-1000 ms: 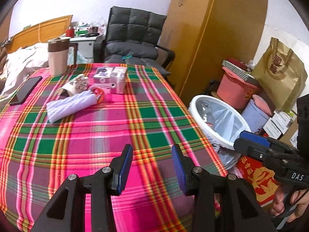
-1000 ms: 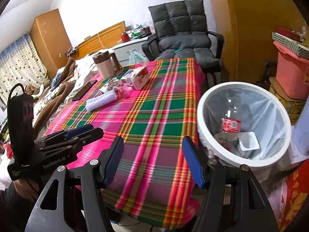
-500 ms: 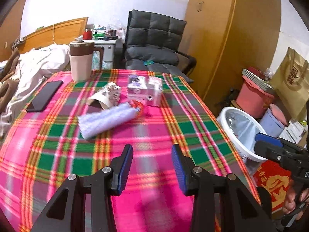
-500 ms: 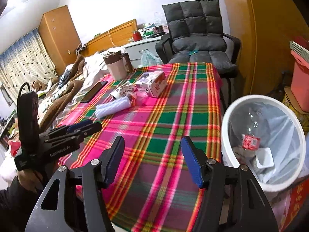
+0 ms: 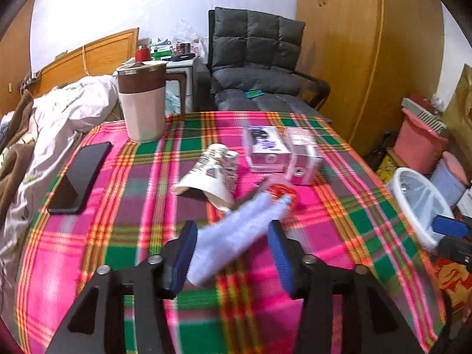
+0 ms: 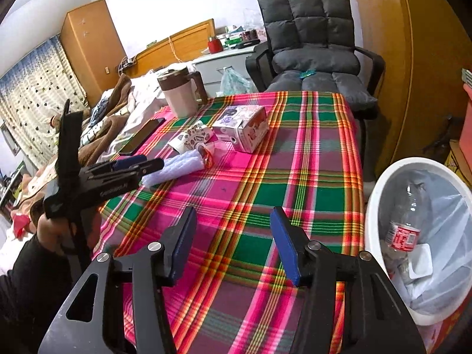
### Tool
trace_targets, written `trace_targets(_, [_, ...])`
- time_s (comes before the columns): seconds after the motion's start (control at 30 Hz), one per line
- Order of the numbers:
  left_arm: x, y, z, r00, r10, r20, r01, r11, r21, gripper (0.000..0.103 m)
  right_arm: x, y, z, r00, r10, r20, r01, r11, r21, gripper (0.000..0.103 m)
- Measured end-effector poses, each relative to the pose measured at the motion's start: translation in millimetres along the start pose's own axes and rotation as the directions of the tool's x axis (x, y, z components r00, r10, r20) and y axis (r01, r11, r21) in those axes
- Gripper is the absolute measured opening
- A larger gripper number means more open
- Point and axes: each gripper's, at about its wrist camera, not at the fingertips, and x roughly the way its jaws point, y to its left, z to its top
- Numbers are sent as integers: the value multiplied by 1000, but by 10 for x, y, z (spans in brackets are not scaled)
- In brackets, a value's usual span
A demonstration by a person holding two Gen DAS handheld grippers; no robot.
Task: Collect trash
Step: 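Move both open tools back over the table, then grasp the white mesh foam sleeve with the left tool while the right tool grasps the clear plastic cup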
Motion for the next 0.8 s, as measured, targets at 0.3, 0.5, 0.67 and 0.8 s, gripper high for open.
trace_targets(0.3, [349,55,-31,991,-75,-113,82,995,56,56,109,-31,39,1000,-3,-31,3,1000,10,54])
trace_targets(0.5, [353,-56,-189,988,-12,-154,23,997,71,56,143,33,53,999,4,-42,-4,1000,-3,54])
trace_targets(0.67, [231,-23,-230,991,-15,-134,12,1000,-18,30,142,78,82,999,4,-40,-5,1000,-15,51])
trace_targets(0.8, [138,23,-271,993,-44,-107,32,993,-110,25,159,103,117,999,-6,-35,6,1000,-19,47])
